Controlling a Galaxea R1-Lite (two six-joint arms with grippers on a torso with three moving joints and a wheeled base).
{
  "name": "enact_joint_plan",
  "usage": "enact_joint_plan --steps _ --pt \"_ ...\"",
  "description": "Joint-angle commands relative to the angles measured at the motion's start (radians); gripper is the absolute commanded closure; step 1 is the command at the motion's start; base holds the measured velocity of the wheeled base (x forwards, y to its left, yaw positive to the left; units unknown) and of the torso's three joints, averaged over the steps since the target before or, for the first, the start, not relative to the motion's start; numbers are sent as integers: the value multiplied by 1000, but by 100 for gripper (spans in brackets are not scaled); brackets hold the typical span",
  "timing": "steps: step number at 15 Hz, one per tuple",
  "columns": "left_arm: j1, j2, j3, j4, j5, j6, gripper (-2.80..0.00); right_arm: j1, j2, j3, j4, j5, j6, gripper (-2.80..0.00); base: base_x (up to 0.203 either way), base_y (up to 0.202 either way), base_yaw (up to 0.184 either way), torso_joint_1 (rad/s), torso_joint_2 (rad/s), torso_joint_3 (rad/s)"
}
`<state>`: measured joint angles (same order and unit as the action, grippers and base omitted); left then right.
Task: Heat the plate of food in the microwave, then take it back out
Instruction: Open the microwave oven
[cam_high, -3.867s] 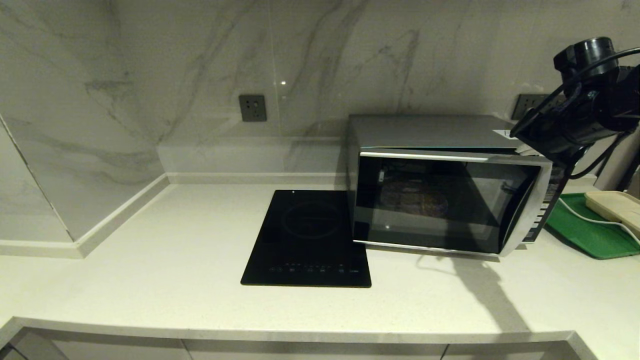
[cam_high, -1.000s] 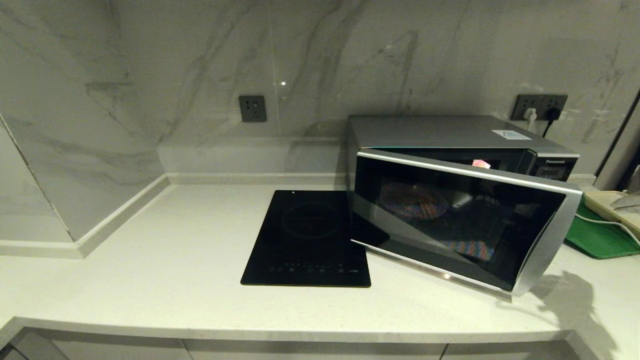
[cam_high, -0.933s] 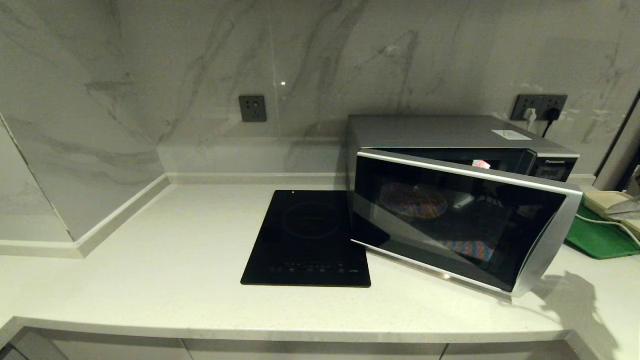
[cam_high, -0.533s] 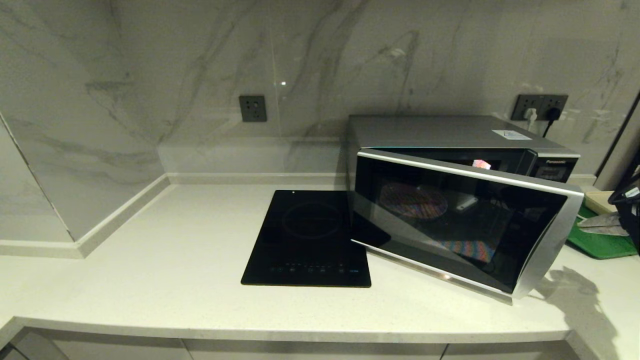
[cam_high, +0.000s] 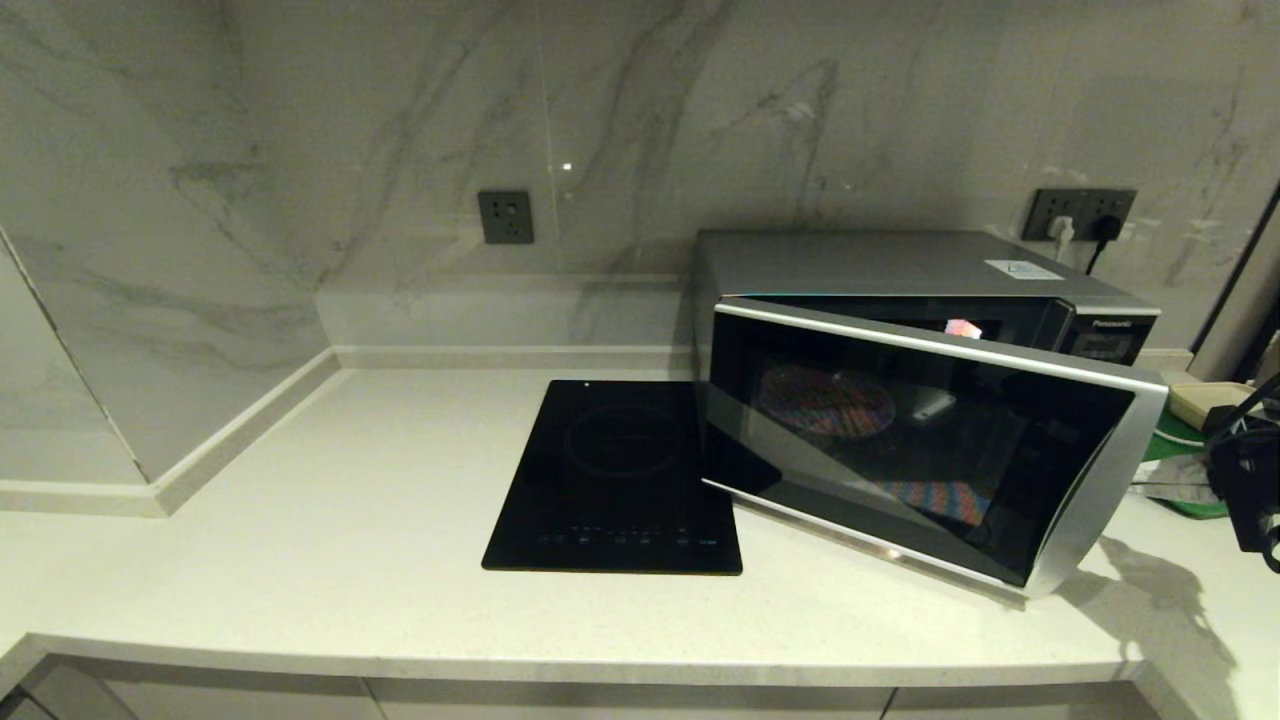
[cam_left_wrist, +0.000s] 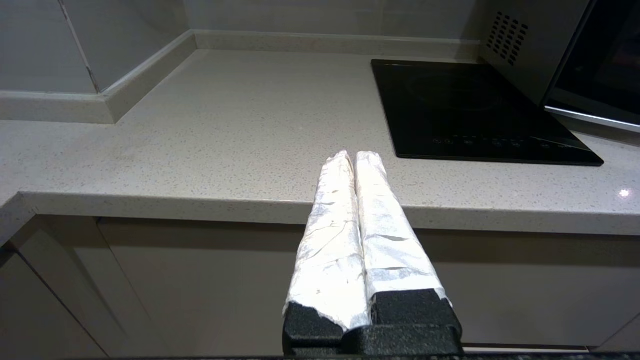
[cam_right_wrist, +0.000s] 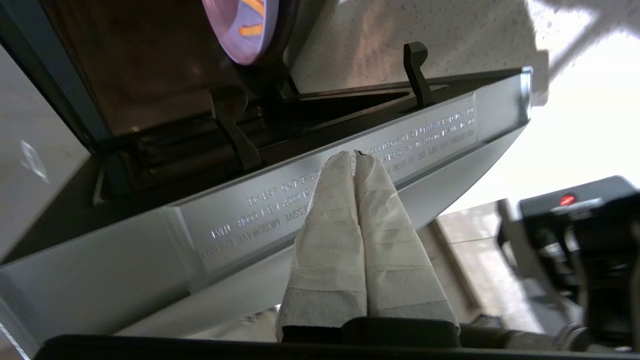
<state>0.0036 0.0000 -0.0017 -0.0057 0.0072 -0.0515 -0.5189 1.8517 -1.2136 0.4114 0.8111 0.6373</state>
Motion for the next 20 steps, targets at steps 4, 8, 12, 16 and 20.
enact_joint_plan --steps 4,8,12,16,20 --pt "0 -2 0 0 0 -1 0 -1 -5 -2 9 24 -65 0 0 0 0 0 0 0" --pt "0 -2 0 0 0 -1 0 0 26 -45 -2 49 -62 0 0 0 0 0 0 0" --pt "1 -1 0 0 0 -1 0 20 49 -65 -49 99 -65 0 0 0 0 0 0 0" --pt "1 -2 0 0 0 -1 0 66 3 -50 -43 122 -159 0 0 0 0 0 0 0" --pt "1 0 0 0 0 -1 0 81 -149 8 131 149 -397 0 0 0 0 0 0 0"
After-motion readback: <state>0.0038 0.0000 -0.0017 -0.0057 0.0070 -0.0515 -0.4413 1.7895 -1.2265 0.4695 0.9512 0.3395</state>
